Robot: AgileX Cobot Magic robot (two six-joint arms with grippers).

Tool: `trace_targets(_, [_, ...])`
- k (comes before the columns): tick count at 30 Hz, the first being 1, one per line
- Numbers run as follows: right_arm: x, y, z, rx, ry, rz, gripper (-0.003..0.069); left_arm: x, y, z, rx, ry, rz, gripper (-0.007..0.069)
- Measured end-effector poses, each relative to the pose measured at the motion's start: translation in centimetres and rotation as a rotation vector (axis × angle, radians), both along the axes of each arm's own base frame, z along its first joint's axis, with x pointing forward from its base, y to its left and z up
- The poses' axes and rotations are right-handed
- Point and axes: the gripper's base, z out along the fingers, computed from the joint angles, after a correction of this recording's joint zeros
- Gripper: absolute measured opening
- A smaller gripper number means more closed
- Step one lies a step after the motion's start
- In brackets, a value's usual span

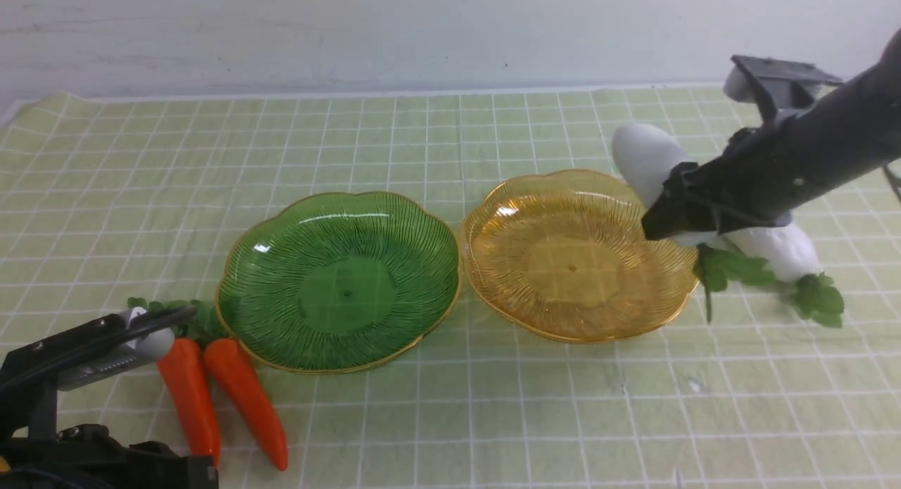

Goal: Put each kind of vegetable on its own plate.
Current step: Use the right arm to grab a radish and put it into the right plate

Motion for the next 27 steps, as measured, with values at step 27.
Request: trace_targets(27, [4.8,-7.2,-2.6,-0.305,-0.167,-0.099,0.0667,0.0,0.0,0.0,0.0,0.001,-0.001,0.0076])
